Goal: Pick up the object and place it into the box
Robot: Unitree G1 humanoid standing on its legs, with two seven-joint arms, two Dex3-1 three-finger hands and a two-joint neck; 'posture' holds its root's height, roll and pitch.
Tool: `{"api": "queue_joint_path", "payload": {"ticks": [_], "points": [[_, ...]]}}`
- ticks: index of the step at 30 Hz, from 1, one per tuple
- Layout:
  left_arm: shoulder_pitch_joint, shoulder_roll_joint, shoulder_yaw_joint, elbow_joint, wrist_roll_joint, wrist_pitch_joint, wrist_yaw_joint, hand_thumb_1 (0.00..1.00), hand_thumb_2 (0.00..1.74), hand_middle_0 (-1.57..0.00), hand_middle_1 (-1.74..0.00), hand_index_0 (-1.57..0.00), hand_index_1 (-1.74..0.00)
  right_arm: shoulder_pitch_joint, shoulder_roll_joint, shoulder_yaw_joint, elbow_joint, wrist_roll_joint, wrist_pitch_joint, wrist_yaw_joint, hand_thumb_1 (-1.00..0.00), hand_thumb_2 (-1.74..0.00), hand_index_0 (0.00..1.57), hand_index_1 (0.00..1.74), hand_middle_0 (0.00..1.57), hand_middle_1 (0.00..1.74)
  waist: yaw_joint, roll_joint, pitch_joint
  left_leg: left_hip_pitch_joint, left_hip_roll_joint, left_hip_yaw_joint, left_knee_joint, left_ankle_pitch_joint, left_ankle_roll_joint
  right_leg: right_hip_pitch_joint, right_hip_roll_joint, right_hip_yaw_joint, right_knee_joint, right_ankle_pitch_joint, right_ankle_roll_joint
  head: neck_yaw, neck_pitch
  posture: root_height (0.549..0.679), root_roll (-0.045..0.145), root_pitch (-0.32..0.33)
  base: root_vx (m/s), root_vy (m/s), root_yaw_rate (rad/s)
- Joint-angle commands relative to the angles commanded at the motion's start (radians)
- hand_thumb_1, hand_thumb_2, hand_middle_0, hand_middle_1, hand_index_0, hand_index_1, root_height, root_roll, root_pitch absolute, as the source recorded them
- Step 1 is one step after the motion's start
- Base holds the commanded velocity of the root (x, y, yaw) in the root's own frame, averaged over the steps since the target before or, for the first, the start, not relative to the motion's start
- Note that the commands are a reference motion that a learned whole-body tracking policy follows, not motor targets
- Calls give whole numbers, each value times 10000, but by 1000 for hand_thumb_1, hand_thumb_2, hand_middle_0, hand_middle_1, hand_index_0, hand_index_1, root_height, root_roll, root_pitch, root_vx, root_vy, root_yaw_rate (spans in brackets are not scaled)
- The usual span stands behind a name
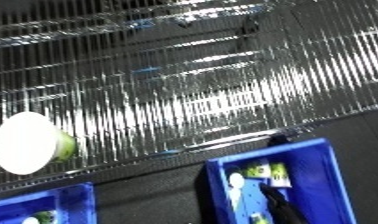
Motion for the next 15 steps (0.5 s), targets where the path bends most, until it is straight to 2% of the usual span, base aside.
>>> {"api": "queue_joint_path", "payload": {"ticks": [3, 7, 15], "points": [[-12, 14, -74, -70, -19, -20, -3, 0, 0, 0, 0, 0, 0, 97, 93, 87, -64, 68, -1, -155, 0, 0, 0, 0, 0, 0, 62, -4, 0, -62, 23, -43, -94, 95, -12, -43, -31, -124, -26, 37, 36, -125, 85, 652, 47, 84, -7, -40, 176], [84, -100, -174, -158, 15, -157, 93, 0, 0, 0, 0, 0, 0, 224, 173, 157, -133, 214, -61, -267, 0, 0, 0, 0, 0, 0, 116, -20, 0, -139, 44, -101, -126, 157, -32, -98, -51, -219, -13, 50, 49, -275, -90, 652, 46, 89, -2, -18, 121], [43, -72, -257, -277, 334, -214, 71, 0, 0, 0, 0, 0, 0, 372, 371, 234, 19, 649, -219, -435, 0, 0, 0, 0, 0, 0, 311, -119, 0, -214, 21, -213, 21, 103, -48, -32, -86, -319, -30, 25, 25, -1356, -926, 653, 47, 88, 14, -41, 159]]}}
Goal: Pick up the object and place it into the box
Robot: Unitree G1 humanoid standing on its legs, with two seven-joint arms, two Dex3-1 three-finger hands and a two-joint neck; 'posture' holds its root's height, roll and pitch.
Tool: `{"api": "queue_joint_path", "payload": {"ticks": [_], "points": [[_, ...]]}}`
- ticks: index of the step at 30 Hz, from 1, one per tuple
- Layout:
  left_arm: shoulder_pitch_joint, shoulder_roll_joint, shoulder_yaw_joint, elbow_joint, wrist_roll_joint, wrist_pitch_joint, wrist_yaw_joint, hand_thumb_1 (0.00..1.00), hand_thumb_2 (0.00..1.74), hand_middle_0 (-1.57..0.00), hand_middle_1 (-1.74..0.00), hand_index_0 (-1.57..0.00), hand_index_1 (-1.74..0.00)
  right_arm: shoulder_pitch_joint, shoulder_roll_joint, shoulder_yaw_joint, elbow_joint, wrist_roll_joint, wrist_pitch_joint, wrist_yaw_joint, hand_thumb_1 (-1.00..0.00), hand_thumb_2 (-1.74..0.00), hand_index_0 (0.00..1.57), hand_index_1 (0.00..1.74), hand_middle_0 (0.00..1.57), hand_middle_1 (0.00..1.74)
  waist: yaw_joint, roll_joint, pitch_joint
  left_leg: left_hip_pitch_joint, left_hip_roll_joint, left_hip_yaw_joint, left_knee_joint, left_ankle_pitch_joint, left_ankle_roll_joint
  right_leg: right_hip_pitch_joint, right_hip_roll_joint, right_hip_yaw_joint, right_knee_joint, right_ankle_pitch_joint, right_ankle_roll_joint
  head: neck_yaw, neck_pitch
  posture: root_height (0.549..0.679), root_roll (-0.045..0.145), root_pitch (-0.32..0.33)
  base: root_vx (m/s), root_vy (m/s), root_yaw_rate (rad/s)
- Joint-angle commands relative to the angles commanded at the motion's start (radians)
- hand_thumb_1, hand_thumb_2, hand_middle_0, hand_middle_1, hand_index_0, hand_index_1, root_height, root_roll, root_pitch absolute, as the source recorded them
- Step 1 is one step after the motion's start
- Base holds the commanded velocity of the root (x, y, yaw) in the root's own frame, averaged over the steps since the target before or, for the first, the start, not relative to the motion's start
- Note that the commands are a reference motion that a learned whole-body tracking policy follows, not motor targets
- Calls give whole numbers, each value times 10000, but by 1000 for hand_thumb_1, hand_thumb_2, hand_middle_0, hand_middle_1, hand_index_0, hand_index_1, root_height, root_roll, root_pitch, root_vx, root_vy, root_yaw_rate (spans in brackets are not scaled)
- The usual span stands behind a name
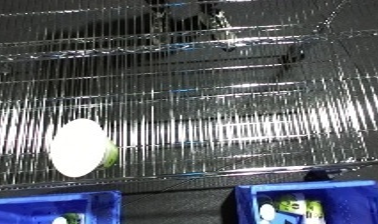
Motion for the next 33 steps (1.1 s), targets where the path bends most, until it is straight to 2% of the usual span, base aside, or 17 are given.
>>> {"api": "queue_joint_path", "payload": {"ticks": [4, 8, 14, 19, 22, 28, 30, 33], "points": [[-214, 197, -16, -43, 125, 41, -30, 0, 0, 0, 0, 0, 0, 74, 166, 94, 161, 246, -107, -24, 0, 0, 0, 0, 0, 0, 105, -155, 0, -39, -3, -68, 148, -83, 5, 91, 2, -53, -38, -20, -16, -994, -436, 653, 46, 86, 31, -68, 104], [-338, 434, -2, -74, 333, -26, -142, 0, 0, 0, 0, 0, 0, 184, 364, 169, 341, 379, -228, 37, 0, 0, 0, 0, 0, 0, 194, -341, 0, -98, 17, -124, 304, -169, 25, 141, 22, -112, 32, -92, -59, -1676, -694, 653, 43, 83, 38, -56, 31], [-278, 637, -126, -387, 558, -272, -177, 0, 0, 0, 0, 0, 0, 326, 565, 294, 495, 484, -429, 80, 0, 0, 0, 0, 0, 0, 333, -503, 0, -141, 76, -150, 312, -186, 35, 157, 23, -193, 139, -206, -95, -2209, -1248, 652, 39, 86, 23, -25, 7], [-328, 745, -172, -617, 576, -429, -223, 0, 0, 0, 0, 0, 0, 319, 613, 378, 571, 587, -494, 90, 0, 0, 0, 0, 0, 0, 406, -585, 0, -112, 95, -198, 216, -159, 17, 206, 20, -223, 116, -260, -105, -2679, -2391, 653, 38, 89, 7, -12, 34], [-355, 793, -265, -745, 791, -684, -262, 0, 0, 0, 0, 0, 0, 396, 629, 378, 628, 613, -566, 133, 0, 0, 0, 0, 0, 0, 443, -608, 0, -71, 98, -254, 146, -134, -1, 250, -7, -259, 143, -305, -106, -2758, -2817, 652, 37, 86, 17, -10, 49], [-205, 979, -675, -1647, 1545, -1496, -323, 0, 0, 0, 0, 0, 0, 574, 555, 296, 694, 724, -647, 162, 0, 0, 0, 0, 0, 0, 570, -552, 0, 38, 63, -350, 10, -115, -12, 361, -98, -361, 107, -318, -87, -2419, -2868, 653, 38, 82, 21, -1, 68], [-111, 1187, -841, -2261, 1667, -1772, -262, 0, 0, 0, 0, 0, 0, 666, 465, 250, 678, 833, -669, 205, 0, 0, 0, 0, 0, 0, 620, -510, 0, 44, 44, -373, -15, -126, -11, 381, -121, -393, 67, -299, -75, -2203, -2818, 654, 38, 84, 3, 0, 79], [113, 1732, -1025, -3682, 1536, -2158, -140, 0, 0, 0, 0, 0, 0, 893, 301, 140, 541, 1070, -665, 267, 0, 0, 0, 0, 0, 0, 718, -427, 0, 31, -13, -422, -12, -165, -1, 409, -158, -443, 20, -274, -63, -1671, -2792, 654, 39, 85, 4, -1, 100]]}}
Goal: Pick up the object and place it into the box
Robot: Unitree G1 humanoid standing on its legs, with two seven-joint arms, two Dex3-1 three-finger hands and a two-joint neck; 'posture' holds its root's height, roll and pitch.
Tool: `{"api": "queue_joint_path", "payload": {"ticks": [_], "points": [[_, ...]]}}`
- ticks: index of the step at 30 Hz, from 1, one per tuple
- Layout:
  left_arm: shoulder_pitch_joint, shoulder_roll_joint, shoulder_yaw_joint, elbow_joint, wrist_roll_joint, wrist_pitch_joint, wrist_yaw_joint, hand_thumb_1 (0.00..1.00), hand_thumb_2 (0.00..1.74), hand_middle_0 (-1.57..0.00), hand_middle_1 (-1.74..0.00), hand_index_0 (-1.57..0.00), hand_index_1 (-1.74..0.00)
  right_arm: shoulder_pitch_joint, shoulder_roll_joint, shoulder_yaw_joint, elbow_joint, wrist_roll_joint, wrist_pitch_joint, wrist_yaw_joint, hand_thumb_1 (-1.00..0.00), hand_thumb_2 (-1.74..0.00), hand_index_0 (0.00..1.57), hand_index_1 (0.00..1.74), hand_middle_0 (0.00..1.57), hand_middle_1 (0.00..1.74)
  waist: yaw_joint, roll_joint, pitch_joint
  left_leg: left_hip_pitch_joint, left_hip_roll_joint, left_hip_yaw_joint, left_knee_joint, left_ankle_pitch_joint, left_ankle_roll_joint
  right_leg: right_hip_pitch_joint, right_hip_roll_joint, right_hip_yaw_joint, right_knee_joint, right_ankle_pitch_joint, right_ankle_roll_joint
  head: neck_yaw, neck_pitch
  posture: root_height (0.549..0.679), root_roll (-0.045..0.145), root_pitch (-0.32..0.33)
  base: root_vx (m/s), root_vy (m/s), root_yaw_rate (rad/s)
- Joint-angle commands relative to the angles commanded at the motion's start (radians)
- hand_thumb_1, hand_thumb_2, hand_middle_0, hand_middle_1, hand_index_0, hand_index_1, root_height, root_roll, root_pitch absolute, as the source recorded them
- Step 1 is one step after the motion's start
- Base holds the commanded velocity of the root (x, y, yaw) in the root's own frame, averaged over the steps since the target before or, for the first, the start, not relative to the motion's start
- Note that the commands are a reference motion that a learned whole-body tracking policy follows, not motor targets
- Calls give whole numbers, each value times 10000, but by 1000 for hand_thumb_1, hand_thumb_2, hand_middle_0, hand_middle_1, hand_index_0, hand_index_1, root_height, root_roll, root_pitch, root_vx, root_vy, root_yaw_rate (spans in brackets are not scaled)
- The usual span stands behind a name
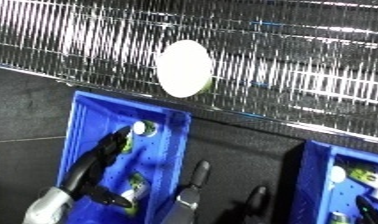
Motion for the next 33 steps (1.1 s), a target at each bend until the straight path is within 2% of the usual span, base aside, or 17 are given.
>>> {"api": "queue_joint_path", "payload": {"ticks": [6, 11, 17, 22, 29, 33], "points": [[379, 1044, 156, -3201, -766, -397, 53, 0, 0, 0, 0, 0, 0, 504, -200, -317, -81, 561, -167, 185, 0, 0, 0, 0, 0, 0, 292, 185, 0, -114, -156, -133, 101, -106, 34, -10, -133, -170, 14, 47, 14, 1142, 111, 655, 42, 88, 7, -15, 147], [550, 1348, 703, -5127, -1215, -586, 264, 0, 0, 0, 0, 0, 0, 681, -232, -540, 35, 924, -293, 296, 0, 0, 0, 0, 0, 0, 537, 200, 0, -192, -277, -242, 124, -137, 49, -29, -235, -346, 25, 106, 33, 1802, 347, 656, 42, 92, 11, -50, 156], [561, 1250, 1209, -6199, -1122, -764, 423, 0, 0, 0, 0, 0, 0, 718, -139, -620, 96, 1084, -338, 291, 0, 0, 0, 0, 0, 0, 702, 51, 0, -285, -348, -328, 246, -204, 59, -50, -254, -447, 64, 159, 32, 2212, 546, 656, 41, 93, 23, -54, 74], [338, 1147, 1387, -6376, -689, -639, 881, 0, 0, 0, 0, 0, 0, 625, -58, -595, 167, 1113, -305, 294, 0, 0, 0, 0, 0, 0, 702, -76, 0, -336, -361, -341, 358, -256, 76, -81, -232, -423, 155, 156, 27, 2151, 800, 655, 38, 89, 40, -19, -26], [-90, 859, 1567, -5964, -462, -1035, 1822, 0, 0, 0, 0, 0, 0, 613, -4, -446, 120, 1019, -279, 460, 0, 0, 0, 0, 0, 0, 532, -286, 0, -482, -302, -252, 620, -367, 123, -250, -123, -230, 322, 150, 19, 1674, 1335, 653, 32, 88, 36, 12, -116], [-379, 536, 1686, -5320, -293, -1290, 2396, 0, 0, 0, 0, 0, 0, 564, 55, -321, 59, 914, -221, 555, 0, 0, 0, 0, 0, 0, 376, -439, 0, -605, -228, -167, 818, -450, 160, -411, -18, -68, 436, 154, 13, 1282, 1841, 651, 27, 90, 26, 27, -177]]}}
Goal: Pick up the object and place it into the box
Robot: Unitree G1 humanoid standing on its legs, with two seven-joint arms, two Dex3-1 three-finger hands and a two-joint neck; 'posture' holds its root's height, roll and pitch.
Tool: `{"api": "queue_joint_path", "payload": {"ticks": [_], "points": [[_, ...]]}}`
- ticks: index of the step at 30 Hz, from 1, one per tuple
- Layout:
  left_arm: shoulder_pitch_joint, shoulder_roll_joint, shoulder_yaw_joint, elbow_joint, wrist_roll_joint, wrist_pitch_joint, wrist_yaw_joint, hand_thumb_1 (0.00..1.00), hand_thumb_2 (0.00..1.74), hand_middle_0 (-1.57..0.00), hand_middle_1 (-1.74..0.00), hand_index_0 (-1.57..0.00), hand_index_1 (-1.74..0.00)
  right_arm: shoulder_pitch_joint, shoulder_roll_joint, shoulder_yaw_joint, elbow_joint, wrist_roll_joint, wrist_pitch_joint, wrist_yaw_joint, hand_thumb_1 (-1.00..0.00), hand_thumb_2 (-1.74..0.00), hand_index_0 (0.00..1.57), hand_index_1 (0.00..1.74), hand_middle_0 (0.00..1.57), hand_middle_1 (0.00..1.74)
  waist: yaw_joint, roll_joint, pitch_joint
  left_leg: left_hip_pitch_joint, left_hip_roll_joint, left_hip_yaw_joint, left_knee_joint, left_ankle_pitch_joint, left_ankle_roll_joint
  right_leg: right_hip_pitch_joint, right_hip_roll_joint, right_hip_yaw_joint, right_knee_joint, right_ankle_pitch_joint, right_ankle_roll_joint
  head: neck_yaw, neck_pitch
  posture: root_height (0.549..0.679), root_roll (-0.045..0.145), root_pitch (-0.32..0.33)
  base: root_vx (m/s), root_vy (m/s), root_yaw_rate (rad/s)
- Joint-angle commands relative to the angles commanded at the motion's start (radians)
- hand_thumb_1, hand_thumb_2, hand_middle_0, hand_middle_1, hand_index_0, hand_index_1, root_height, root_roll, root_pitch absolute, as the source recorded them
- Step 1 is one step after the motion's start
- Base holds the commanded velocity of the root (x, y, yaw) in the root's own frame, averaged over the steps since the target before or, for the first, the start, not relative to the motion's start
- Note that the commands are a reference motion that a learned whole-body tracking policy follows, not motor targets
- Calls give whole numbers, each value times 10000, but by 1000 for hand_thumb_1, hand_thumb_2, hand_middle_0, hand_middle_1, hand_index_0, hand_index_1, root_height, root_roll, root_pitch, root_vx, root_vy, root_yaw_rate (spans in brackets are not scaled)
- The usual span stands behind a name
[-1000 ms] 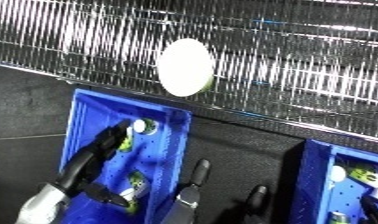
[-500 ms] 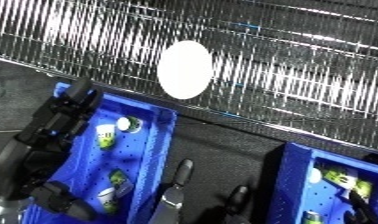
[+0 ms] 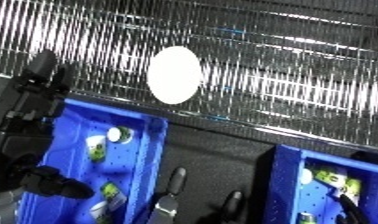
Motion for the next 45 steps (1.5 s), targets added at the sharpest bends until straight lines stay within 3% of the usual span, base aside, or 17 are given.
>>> {"api": "queue_joint_path", "payload": {"ticks": [7, 14, 32, 45], "points": [[-528, -369, -1, 1072, 708, -293, 726, 0, 0, 0, 0, 0, 0, -168, 11, 193, -179, -206, 167, 94, 0, 0, 0, 0, 0, 0, -323, -201, 0, -264, 157, 195, 327, -117, 16, -311, 178, 249, 176, 9, 5, -673, 615, 647, 20, 99, 6, 40, -174], [-1052, -530, -174, 1909, 1252, -350, 1276, 0, 0, 0, 0, 0, 0, -247, -36, 355, -340, -340, 252, 236, 0, 0, 0, 0, 0, 0, -612, -348, 0, -486, 300, 343, 550, -206, 11, -594, 279, 425, 341, 4, 36, -1212, 963, 644, 14, 108, 1, 37, -127], [-2516, -1008, -678, 4041, 1502, 65, 1635, 0, 0, 0, 0, 0, 0, -725, 80, 874, -1069, -460, 606, -182, 0, 0, 0, 0, 0, 0, -1160, -766, 0, -1025, 600, 500, 930, -343, -42, -1182, 510, 626, 620, 22, 101, -2099, 1401, 639, 1, 138, 1, 16, -67], [-3633, -1211, -894, 5395, 1256, 433, 1403, 0, 0, 0, 0, 0, 0, -863, 155, 1142, -1545, -318, 612, -495, 0, 0, 0, 0, 0, 0, -1540, -1079, 0, -1323, 796, 592, 996, -404, -73, -1474, 674, 727, 541, 122, 171, -2389, 1731, 638, -8, 164, -4, 7, -50]]}}
